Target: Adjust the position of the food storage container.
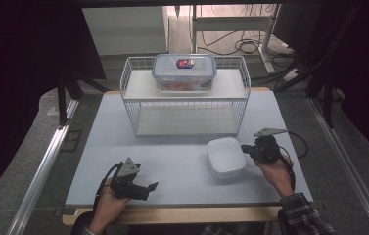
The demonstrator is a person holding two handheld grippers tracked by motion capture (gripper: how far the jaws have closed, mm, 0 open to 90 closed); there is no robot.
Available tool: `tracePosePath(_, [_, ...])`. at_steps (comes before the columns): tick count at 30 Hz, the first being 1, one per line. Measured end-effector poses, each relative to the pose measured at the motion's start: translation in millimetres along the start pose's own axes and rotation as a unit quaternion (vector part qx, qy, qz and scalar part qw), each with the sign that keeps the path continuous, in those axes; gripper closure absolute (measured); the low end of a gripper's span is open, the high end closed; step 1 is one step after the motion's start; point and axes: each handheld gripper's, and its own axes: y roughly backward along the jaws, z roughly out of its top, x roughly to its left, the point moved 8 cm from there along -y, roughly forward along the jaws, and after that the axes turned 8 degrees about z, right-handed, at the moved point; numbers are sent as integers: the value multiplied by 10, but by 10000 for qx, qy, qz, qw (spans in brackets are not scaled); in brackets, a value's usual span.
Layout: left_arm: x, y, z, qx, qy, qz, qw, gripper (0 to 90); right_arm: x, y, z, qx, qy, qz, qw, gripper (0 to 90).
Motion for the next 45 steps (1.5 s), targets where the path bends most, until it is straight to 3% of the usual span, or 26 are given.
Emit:
tracePosePath(4, [0,1,0,11,6,4,10000,52,273,-172,55,65,195,316,9993,892])
tracePosePath(7, [-1,6,-1,31,36,-10,10000,53,320,-194,72,84,361,262,9990,892])
tracePosePath(8, [2,10,2,29,55,-4,10000,54,342,-158,102,0,481,179,9987,892])
tracePosePath(12, [3,9,3,24,78,9,10000,56,375,-10,130,-251,466,197,9984,892])
tracePosePath(15, [2,12,6,33,69,23,10000,58,498,137,45,-314,394,376,9980,892])
tracePosePath(16, [-2,13,9,39,79,14,10000,59,613,192,-46,-264,421,515,9974,892])
tracePosePath(17, [-2,13,9,39,79,14,10000,60,613,192,-46,-264,421,515,9974,892])
tracePosePath(20, [-5,18,15,46,77,21,10000,61,784,251,-159,-213,559,613,9963,891])
tracePosePath(21, [-7,20,18,44,94,7,9999,62,905,284,-225,-177,629,727,9952,891])
tracePosePath(26, [-3,20,35,55,171,-18,9998,65,1053,201,-397,143,706,931,9931,888])
tracePosePath(29, [1,26,58,88,234,-36,9997,73,1027,98,-451,318,700,938,9926,886])
tracePosePath(33, [13,11,115,186,283,-58,9994,56,934,47,-436,319,562,903,9938,888])
tracePosePath(35, [43,-11,171,163,446,-61,9989,33,887,45,-414,293,515,842,9947,888])
tracePosePath(37, [71,-34,232,124,515,-143,9985,64,823,42,-386,245,463,752,9958,888])
tracePosePath(39, [122,-68,294,44,495,-38,9988,95,755,27,-358,224,393,719,9964,887])
tracePosePath(43, [205,-190,410,-17,491,-77,9988,222,630,-39,-298,189,224,638,9975,886])
tracePosePath(44, [219,-230,445,-25,475,-92,9988,310,580,-82,-275,226,244,557,9979,885])
tracePosePath(45, [232,-261,473,-33,454,-96,9989,310,580,-82,-275,226,244,557,9979,885])
